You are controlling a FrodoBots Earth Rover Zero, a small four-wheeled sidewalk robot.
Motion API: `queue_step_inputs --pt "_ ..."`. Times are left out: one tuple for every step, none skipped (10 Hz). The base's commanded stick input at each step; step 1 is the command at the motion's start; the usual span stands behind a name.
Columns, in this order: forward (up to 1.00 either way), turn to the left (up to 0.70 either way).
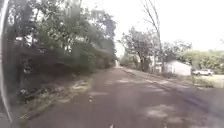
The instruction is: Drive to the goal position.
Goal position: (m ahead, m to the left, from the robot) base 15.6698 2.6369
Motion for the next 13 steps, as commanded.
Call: queue_step_inputs --pt "0.70 0.00" --pt "0.70 0.00" --pt "0.70 0.00" --pt "0.70 0.00" --pt "0.70 0.00" --pt "0.70 0.00" --pt "0.70 0.00" --pt "0.70 0.00" --pt "0.70 0.00" --pt "0.70 -0.08" --pt "0.70 -0.20" --pt "0.70 -0.05" --pt "0.70 0.00"
